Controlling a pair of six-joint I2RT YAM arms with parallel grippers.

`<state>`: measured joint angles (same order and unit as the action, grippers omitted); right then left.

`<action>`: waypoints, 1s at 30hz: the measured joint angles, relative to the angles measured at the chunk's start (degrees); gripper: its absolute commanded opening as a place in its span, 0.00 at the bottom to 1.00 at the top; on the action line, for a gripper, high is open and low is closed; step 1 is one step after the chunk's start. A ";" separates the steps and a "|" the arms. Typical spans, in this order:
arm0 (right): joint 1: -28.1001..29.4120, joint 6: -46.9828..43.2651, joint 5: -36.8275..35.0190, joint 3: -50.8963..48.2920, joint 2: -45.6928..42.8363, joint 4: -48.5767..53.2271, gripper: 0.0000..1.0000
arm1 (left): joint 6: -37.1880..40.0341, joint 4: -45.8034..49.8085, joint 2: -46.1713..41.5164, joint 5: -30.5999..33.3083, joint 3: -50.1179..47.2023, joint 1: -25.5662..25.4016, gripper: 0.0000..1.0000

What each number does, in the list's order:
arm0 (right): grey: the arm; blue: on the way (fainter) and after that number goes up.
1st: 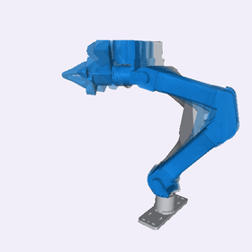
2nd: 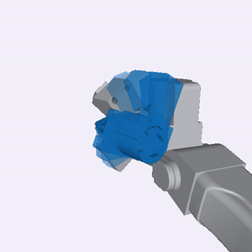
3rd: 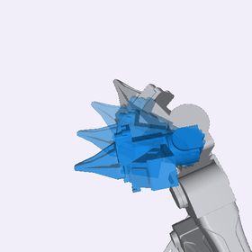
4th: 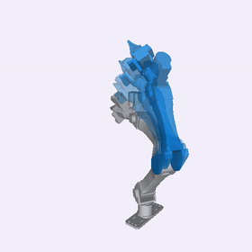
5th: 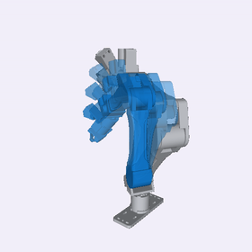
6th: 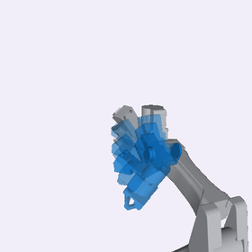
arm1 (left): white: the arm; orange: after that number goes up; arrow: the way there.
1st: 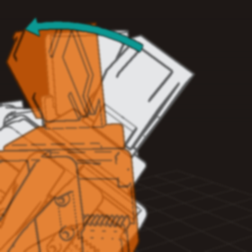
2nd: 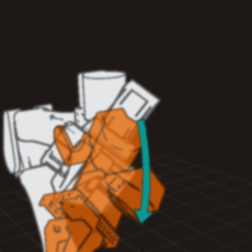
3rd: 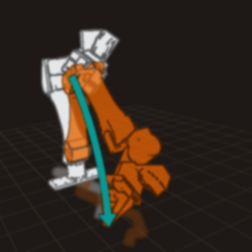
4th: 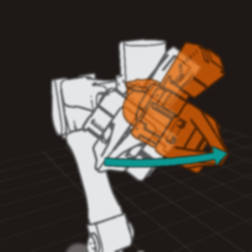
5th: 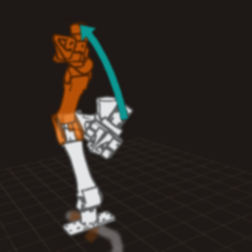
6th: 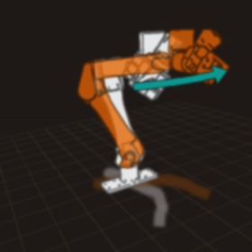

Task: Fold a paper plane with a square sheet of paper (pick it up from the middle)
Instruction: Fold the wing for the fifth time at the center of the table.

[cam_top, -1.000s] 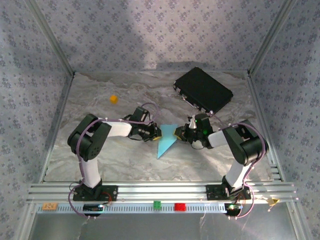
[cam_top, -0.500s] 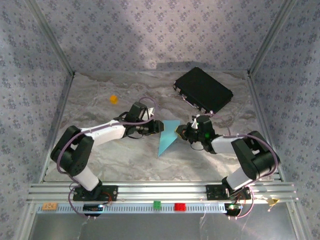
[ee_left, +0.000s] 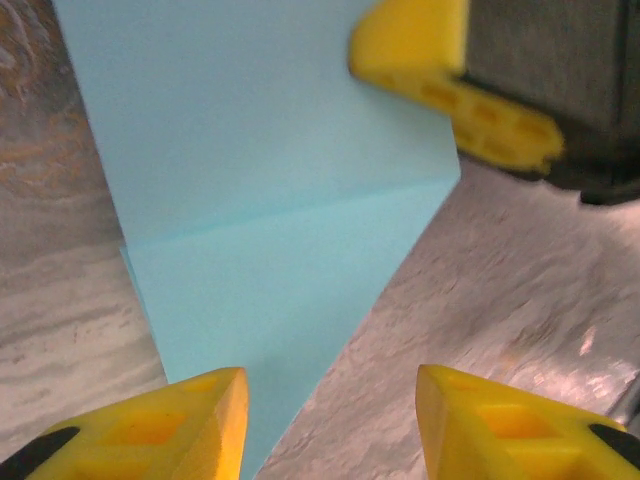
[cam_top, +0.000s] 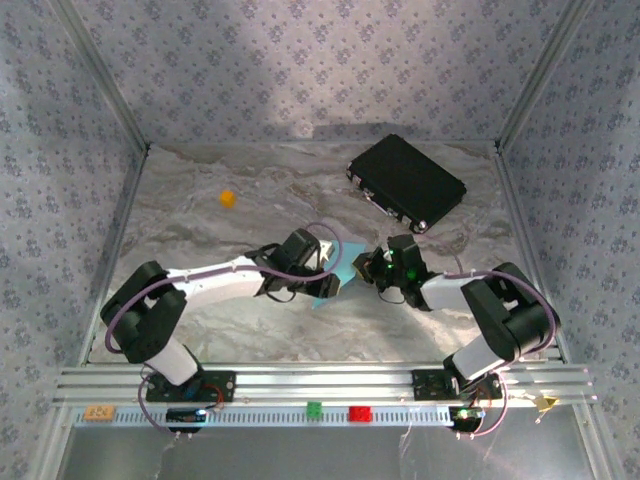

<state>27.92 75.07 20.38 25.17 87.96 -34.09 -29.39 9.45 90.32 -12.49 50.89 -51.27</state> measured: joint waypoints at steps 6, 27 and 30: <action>0.37 -0.04 1.18 1.77 1.11 0.04 0.13 | 3.17 3.39 1.75 6.29 1.97 -4.00 0.50; 0.37 -0.02 2.99 3.39 2.58 0.92 0.05 | 6.25 9.97 8.66 25.24 7.19 -10.60 0.48; 0.37 0.00 2.99 3.48 2.60 0.96 0.05 | 6.49 10.34 8.85 27.19 7.69 -11.15 0.45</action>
<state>28.29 75.07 23.38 28.64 90.56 -33.12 -22.90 19.79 99.18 14.70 58.59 -62.41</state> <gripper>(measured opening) 0.053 0.470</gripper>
